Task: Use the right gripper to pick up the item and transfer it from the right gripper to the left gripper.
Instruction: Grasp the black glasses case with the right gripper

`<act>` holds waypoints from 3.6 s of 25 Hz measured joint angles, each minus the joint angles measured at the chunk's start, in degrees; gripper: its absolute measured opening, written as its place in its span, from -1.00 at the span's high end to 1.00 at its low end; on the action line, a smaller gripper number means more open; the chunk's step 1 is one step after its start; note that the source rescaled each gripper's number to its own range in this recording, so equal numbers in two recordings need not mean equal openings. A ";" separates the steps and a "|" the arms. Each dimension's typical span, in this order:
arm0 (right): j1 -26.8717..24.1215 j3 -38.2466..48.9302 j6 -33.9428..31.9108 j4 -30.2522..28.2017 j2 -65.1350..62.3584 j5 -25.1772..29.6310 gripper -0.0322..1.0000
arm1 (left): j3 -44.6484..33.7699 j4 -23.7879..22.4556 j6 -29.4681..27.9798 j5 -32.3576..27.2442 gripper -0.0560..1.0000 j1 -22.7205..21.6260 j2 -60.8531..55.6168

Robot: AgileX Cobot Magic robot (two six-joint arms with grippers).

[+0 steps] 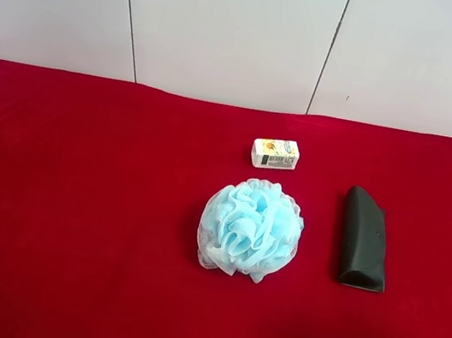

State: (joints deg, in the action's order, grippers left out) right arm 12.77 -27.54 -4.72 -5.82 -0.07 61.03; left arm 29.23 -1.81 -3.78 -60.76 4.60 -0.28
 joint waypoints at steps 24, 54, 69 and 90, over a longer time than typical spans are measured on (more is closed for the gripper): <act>0.00 0.00 0.00 0.00 0.00 0.00 -0.97 | 0.00 0.00 0.00 0.00 -1.00 0.00 0.00; 0.00 -6.50 0.00 1.10 4.71 -1.60 -0.97 | 0.00 0.00 0.00 0.00 -1.00 0.00 0.00; 0.00 -16.35 -5.16 1.32 40.46 -6.30 -0.97 | 0.00 0.00 0.00 0.00 -1.00 0.00 0.00; 0.00 -16.39 -16.10 0.37 76.91 -19.01 -0.97 | 0.00 0.00 0.00 0.00 -1.00 0.00 0.00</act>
State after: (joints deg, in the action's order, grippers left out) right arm 12.77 -43.93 -20.81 -5.46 76.85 42.03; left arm 29.23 -1.81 -3.78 -60.76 4.60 -0.28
